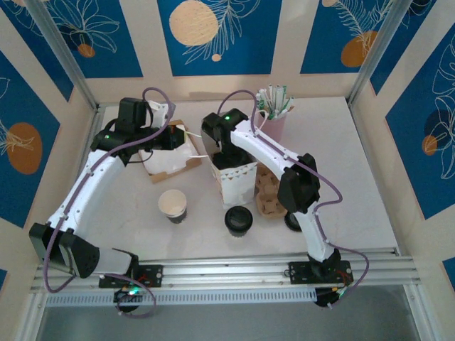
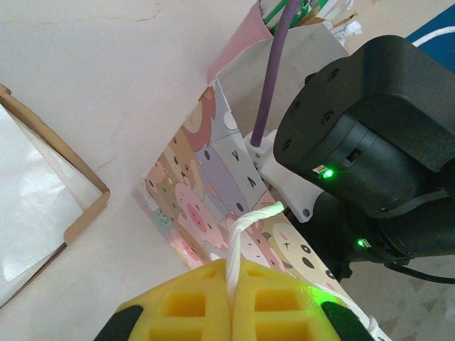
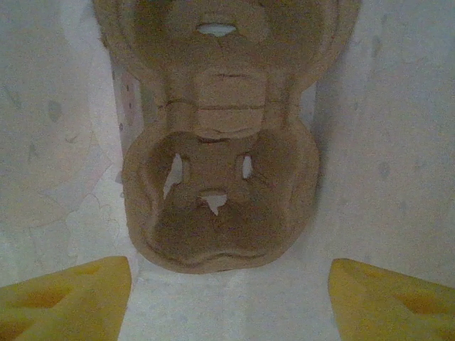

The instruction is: Pack the takeout coffee

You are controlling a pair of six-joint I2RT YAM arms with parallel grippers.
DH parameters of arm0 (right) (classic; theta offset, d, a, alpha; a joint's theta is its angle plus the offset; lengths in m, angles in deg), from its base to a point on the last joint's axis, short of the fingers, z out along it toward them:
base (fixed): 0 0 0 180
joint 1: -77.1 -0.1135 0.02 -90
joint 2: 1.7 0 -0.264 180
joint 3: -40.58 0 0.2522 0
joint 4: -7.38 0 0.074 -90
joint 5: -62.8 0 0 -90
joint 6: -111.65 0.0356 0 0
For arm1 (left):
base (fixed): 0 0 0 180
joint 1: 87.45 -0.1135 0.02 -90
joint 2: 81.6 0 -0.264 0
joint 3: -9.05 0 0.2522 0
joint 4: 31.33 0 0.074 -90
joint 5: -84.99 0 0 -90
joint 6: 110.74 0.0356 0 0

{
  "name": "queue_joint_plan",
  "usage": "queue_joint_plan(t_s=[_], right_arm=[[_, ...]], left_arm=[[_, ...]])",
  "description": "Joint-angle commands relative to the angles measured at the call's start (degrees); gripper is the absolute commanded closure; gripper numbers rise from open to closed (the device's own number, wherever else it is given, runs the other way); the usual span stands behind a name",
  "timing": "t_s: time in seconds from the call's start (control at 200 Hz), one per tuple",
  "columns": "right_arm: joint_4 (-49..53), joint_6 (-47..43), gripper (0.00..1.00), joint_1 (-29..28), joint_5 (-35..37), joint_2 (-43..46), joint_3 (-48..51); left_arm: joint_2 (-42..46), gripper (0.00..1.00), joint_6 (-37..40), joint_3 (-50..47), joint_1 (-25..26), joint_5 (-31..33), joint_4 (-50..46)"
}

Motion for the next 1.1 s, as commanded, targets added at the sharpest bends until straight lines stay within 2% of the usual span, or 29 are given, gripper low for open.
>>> queue_joint_plan(t_s=[0.0, 0.655, 1.095], right_arm=[[1.99, 0.39, 0.25, -0.17, -1.09, 1.71, -1.5], [4.3, 1.25, 0.21, -0.5, -0.74, 4.12, -8.22], [4.65, 1.51, 0.2, -0.81, -0.66, 7.08, -11.78]], left_arm=[[0.93, 0.96, -0.63, -0.54, -0.76, 0.38, 1.3], [0.76, 0.95, -0.8, -0.63, -0.76, 0.75, 1.22], [0.63, 0.87, -1.11, -0.46, -0.76, 1.39, 1.3]])
